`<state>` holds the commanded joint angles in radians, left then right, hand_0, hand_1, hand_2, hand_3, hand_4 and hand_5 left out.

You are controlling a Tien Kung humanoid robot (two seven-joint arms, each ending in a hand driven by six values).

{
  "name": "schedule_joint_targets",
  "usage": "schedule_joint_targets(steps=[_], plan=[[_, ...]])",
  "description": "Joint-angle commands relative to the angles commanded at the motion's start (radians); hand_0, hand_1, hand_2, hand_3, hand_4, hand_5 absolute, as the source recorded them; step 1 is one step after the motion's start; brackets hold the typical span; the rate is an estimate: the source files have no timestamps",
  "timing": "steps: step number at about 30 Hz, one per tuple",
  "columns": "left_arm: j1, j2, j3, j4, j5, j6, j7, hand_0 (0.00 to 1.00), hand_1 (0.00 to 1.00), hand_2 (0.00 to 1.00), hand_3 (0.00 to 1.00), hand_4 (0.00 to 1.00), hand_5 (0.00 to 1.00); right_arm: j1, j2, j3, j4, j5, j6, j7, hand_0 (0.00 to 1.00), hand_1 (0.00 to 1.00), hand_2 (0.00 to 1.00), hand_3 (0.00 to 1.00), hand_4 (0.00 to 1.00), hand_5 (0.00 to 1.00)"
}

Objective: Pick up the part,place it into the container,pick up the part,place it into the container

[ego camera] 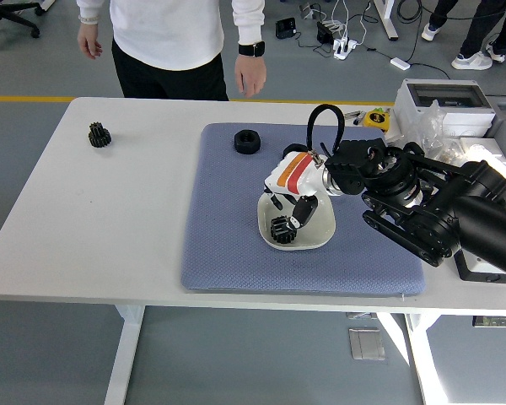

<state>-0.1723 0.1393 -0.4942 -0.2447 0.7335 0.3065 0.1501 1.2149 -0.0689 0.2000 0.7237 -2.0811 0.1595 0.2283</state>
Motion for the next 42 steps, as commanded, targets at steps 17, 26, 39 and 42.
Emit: schedule_joint_targets(steps=[17,26,39,42], plan=[[0.024,0.001,-0.026,0.004,0.028,-0.004,0.005,0.633,0.631,0.616,0.56,0.626,0.54,0.018,-0.129,-0.158,0.108,0.288,-0.212,-0.103,0.007,0.195,0.346,0.449,0.815,0.433],[0.036,0.002,-0.029,0.004,0.033,-0.006,0.006,0.633,0.631,0.616,0.56,0.625,0.539,-0.062,-0.218,0.116,0.073,0.481,-0.279,-0.133,0.042,0.235,0.398,0.47,0.826,0.423],[0.042,-0.003,-0.016,0.005,0.009,-0.003,-0.001,0.632,0.632,0.615,0.559,0.621,0.543,-0.233,-0.354,0.409,0.119,1.008,-0.434,-0.018,0.496,0.616,0.687,0.644,0.998,0.689],[0.043,-0.004,-0.011,0.005,0.002,-0.003,-0.002,0.632,0.632,0.615,0.559,0.621,0.543,-0.286,-0.387,0.483,0.142,1.131,-0.42,0.02,0.496,0.616,0.687,0.644,0.998,0.689]])
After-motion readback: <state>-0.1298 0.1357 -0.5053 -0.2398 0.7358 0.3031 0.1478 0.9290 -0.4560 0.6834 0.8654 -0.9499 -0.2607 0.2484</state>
